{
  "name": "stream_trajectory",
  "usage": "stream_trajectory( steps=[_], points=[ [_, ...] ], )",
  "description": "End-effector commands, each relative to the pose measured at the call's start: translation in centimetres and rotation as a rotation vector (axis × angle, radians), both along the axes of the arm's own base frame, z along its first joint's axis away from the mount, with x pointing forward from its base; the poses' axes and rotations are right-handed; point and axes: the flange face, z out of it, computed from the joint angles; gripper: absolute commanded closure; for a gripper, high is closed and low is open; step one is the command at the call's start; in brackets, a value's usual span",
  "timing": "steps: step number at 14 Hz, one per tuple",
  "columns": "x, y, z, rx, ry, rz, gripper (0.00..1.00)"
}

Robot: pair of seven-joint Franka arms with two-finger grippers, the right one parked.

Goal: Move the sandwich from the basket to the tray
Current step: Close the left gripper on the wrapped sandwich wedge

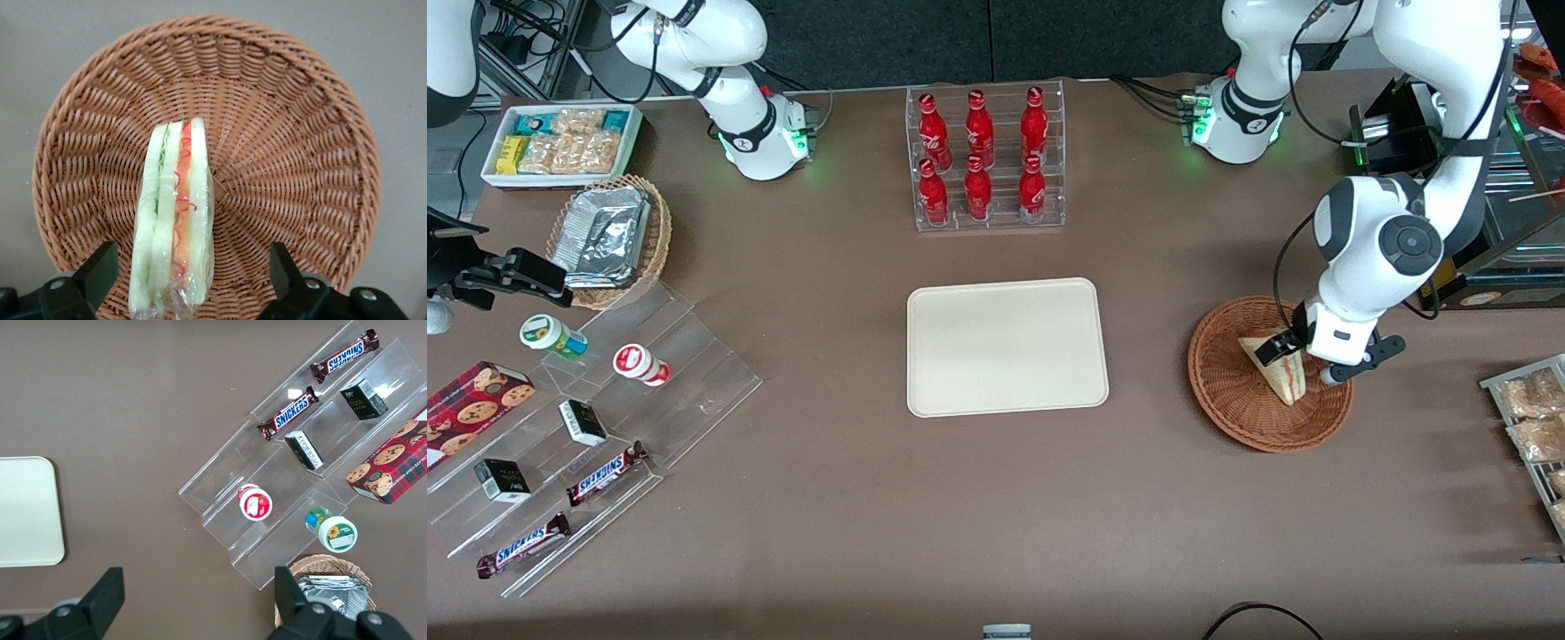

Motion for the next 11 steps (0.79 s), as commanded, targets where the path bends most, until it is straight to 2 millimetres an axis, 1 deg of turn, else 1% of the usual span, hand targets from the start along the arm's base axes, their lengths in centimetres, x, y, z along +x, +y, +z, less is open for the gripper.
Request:
stream_trajectory(
  steps=[1, 3, 4, 5, 7, 8, 9, 11],
  points=[
    [-0.3, -0.1, -1.6, 0.003, 0.008, 0.011, 0.0],
    [-0.4, -0.2, -2.8, 0.004, 0.023, 0.009, 0.01],
    [-0.5, -0.1, -3.2, 0.004, 0.031, 0.009, 0.07],
    [-0.7, -0.1, -3.5, 0.005, 0.038, 0.01, 0.24],
    [-1.0, 0.0, -3.7, 0.007, 0.046, 0.006, 0.75],
    [-1.0, 0.1, -3.7, 0.008, 0.047, 0.004, 0.95],
    [-0.9, 0.1, -3.6, 0.009, 0.047, -0.001, 1.0],
    [-0.9, 0.5, -2.9, 0.014, 0.052, -0.006, 1.0]
  ],
)
